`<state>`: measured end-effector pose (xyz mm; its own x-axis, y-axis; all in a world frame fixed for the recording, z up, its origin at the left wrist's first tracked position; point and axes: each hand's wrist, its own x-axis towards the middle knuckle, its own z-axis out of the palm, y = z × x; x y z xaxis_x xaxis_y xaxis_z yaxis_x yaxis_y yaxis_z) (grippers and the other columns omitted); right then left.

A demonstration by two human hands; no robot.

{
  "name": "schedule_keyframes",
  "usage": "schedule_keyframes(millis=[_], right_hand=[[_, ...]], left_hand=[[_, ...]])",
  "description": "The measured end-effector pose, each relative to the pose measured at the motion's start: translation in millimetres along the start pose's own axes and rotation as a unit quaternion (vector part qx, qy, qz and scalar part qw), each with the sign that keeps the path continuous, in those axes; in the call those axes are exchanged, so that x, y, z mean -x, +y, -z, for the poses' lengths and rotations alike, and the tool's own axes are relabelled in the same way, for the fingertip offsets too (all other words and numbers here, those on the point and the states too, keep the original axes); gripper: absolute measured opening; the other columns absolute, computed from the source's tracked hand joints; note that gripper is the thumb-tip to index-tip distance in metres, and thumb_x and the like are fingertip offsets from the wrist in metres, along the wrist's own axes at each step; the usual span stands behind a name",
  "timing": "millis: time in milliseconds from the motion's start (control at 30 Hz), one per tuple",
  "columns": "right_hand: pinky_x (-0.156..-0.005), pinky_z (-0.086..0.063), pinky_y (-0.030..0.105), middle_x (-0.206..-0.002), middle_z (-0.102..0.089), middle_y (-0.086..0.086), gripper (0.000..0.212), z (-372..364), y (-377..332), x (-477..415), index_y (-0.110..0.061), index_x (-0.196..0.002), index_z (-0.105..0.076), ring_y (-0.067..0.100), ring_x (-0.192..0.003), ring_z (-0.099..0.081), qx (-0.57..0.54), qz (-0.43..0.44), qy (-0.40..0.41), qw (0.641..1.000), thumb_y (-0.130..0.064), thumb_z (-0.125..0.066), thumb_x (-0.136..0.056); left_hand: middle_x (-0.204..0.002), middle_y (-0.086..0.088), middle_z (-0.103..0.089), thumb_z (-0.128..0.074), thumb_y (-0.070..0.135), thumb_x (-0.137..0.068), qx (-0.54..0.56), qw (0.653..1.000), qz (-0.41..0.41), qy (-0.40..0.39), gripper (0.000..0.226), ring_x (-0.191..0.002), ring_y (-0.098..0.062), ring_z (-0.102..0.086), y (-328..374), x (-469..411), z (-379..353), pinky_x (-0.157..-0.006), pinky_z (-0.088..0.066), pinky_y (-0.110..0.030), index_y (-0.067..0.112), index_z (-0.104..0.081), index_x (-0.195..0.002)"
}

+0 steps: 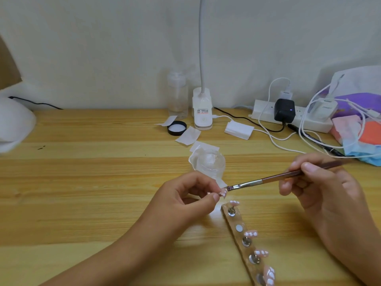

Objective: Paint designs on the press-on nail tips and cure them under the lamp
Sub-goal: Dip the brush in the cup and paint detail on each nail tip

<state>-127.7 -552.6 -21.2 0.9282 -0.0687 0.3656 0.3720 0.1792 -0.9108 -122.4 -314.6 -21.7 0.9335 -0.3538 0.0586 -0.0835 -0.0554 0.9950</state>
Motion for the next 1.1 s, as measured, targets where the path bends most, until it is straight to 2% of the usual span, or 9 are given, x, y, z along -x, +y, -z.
schedule_keyframes(millis=[133, 267, 333, 400, 567, 700, 800, 1000, 1100], right_hand=[[-0.062, -0.054, 0.020, -0.062, -0.063, 0.003, 0.027, -0.4, 0.3, 1.5, -0.023, -0.075, -0.071, 0.016, -0.059, -0.064, 0.015, 0.000, -0.007, 1.000, -0.014, -0.048, -0.088], [-0.067, -0.055, 0.022, -0.064, -0.064, 0.007, 0.013, 0.0, 0.5, 1.3, -0.021, -0.079, -0.070, 0.020, -0.063, -0.065, 0.061, 0.013, 0.003, 0.998, -0.027, -0.059, -0.083], [-0.067, -0.055, 0.022, -0.067, -0.064, 0.002, 0.016, 1.4, 0.4, 0.1, -0.022, -0.079, -0.070, 0.018, -0.063, -0.064, 0.066, 0.026, 0.017, 0.997, -0.020, -0.056, -0.087], [-0.066, -0.055, 0.021, -0.069, -0.064, -0.001, 0.022, 2.0, -0.1, -0.1, -0.023, -0.077, -0.070, 0.016, -0.062, -0.064, 0.045, 0.028, 0.020, 0.998, -0.016, -0.052, -0.087], [-0.066, -0.055, 0.021, -0.065, -0.063, 0.006, 0.013, -1.2, -2.2, 2.8, -0.022, -0.078, -0.069, 0.019, -0.063, -0.065, 0.031, 0.001, -0.029, 0.999, -0.030, -0.059, -0.080], [-0.068, -0.055, 0.023, -0.067, -0.064, 0.006, 0.014, -0.9, -1.1, 2.7, -0.022, -0.080, -0.070, 0.020, -0.064, -0.066, 0.048, 0.006, -0.026, 0.999, -0.031, -0.059, -0.081], [-0.069, -0.055, 0.022, -0.067, -0.065, 0.007, 0.015, 1.4, 1.3, 1.5, -0.021, -0.082, -0.069, 0.020, -0.065, -0.066, 0.066, 0.011, -0.013, 0.998, -0.034, -0.063, -0.081], [-0.068, -0.054, 0.021, -0.072, -0.065, 0.000, 0.011, 4.6, 1.1, -2.7, -0.024, -0.085, -0.071, 0.014, -0.066, -0.064, 0.002, 0.013, 0.004, 1.000, -0.029, -0.061, -0.084], [-0.070, -0.054, 0.021, -0.072, -0.065, 0.000, 0.020, 2.5, -3.2, -4.8, -0.023, -0.089, -0.073, 0.012, -0.069, -0.063, -0.053, -0.018, -0.019, 0.998, -0.041, -0.072, -0.082]], left_hand=[[-0.077, 0.005, -0.064, -0.067, 0.046, -0.064, -0.008, 1.000, 0.005, 0.006, 0.017, -0.070, -0.007, -0.053, 0.6, 0.2, -0.3, -0.063, -0.040, -0.013, 0.034, -0.072, -0.075], [-0.083, -0.009, -0.066, -0.070, 0.041, -0.067, -0.019, 1.000, 0.010, 0.006, 0.011, -0.070, -0.008, -0.054, 1.5, 0.5, -0.1, -0.065, -0.041, -0.015, 0.033, -0.071, -0.074], [-0.079, -0.003, -0.066, -0.070, 0.032, -0.072, -0.021, 1.000, 0.012, 0.006, 0.001, -0.068, -0.006, -0.053, 1.8, 0.1, 0.1, -0.064, -0.040, -0.013, 0.032, -0.071, -0.073], [-0.076, 0.005, -0.063, -0.068, 0.029, -0.074, -0.022, 1.000, 0.010, 0.005, 0.004, -0.065, -0.005, -0.052, 1.3, 0.3, 0.3, -0.062, -0.040, -0.011, 0.032, -0.070, -0.072], [-0.072, 0.008, -0.061, -0.070, 0.033, -0.071, -0.023, 1.000, 0.013, 0.005, 0.001, -0.063, -0.003, -0.049, 1.6, 0.6, 0.5, -0.059, -0.038, -0.010, 0.033, -0.070, -0.071], [-0.082, -0.008, -0.066, -0.068, 0.030, -0.073, -0.026, 0.999, 0.016, 0.010, 0.006, -0.064, -0.003, -0.051, 1.5, 0.4, 0.6, -0.059, -0.040, -0.010, 0.034, -0.070, -0.070], [-0.087, -0.009, -0.068, -0.068, 0.030, -0.074, -0.023, 1.000, 0.010, 0.012, 0.005, -0.070, -0.004, -0.054, 1.8, 0.1, 0.4, -0.062, -0.041, -0.011, 0.033, -0.071, -0.072], [-0.082, 0.013, -0.067, -0.070, 0.033, -0.077, 0.005, 1.000, -0.001, 0.011, 0.007, -0.075, -0.012, -0.050, 2.2, 0.3, -0.7, -0.068, -0.040, -0.012, 0.031, -0.074, -0.082], [-0.088, 0.013, -0.072, -0.073, 0.036, -0.077, 0.016, 1.000, -0.004, 0.012, 0.010, -0.079, -0.003, -0.057, 3.3, 0.4, -0.9, -0.071, -0.044, -0.010, 0.031, -0.075, -0.085]])
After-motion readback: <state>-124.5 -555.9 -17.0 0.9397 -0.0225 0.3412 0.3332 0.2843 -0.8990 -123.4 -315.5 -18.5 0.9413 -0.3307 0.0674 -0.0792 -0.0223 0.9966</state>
